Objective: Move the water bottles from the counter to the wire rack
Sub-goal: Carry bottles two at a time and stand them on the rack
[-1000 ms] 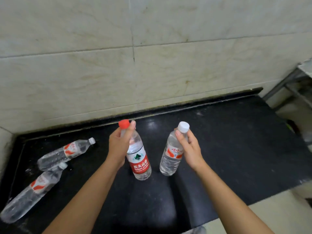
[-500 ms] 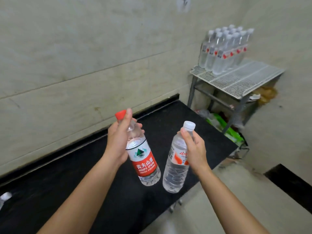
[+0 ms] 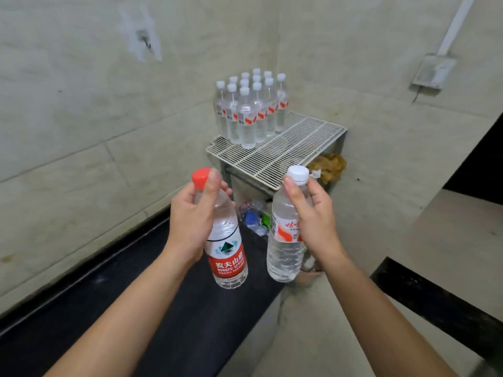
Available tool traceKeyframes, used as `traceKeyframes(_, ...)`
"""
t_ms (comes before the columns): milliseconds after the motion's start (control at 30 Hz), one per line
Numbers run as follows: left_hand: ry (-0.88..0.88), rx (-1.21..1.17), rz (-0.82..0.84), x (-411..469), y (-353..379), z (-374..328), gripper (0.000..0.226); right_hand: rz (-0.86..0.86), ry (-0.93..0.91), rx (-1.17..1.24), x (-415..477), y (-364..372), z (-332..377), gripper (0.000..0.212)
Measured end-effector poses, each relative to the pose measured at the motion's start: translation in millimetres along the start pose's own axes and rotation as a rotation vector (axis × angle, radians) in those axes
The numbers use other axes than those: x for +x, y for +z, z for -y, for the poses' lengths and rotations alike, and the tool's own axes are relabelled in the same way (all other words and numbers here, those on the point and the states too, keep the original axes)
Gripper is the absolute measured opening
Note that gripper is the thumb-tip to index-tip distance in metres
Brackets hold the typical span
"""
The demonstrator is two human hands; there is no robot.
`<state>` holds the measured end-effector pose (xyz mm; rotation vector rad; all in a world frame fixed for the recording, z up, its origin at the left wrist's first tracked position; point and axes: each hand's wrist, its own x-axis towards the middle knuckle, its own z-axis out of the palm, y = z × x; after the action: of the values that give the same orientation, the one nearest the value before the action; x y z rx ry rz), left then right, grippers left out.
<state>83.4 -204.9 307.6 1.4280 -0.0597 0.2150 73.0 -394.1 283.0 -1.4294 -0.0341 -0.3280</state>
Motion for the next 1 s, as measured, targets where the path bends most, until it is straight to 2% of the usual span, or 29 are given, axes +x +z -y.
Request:
traceKeyframes(167, 0.086, -0.026, -0.006, 82.2, 53.4, 21.1, 0.053, 0.012, -0.053, -0.025, 91.5, -28.3, -6.6, 0.026)
traceKeyframes(367, 0.238, 0.028, -0.032, 185.2, 115.1, 41.9, 0.04, 0.029, -0.135, -0.173, 205.2, -59.4, -12.4, 0.018)
traceKeyframes(467, 0.268, 0.069, -0.057, 221.7, 142.6, 46.2, 0.041, 0.071, -0.13, -0.172, 248.4, -74.5, -17.8, 0.013)
traceKeyframes(567, 0.307, 0.122, -0.097, 252.6, 164.0, 53.5, 0.043, 0.107, -0.109, -0.136, 292.8, -89.9, -23.7, 0.018)
traceKeyframes(733, 0.341, 0.276, -0.245, 295.9, 190.2, 88.2, 0.031, 0.154, -0.142, -0.152, 364.3, -114.2, -57.3, 0.026)
traceKeyframes(1000, 0.293, 0.504, -0.518, 333.9, 228.1, 123.3, 0.04, 0.436, -0.094, -0.109, 473.1, -136.0, -96.3, 0.026)
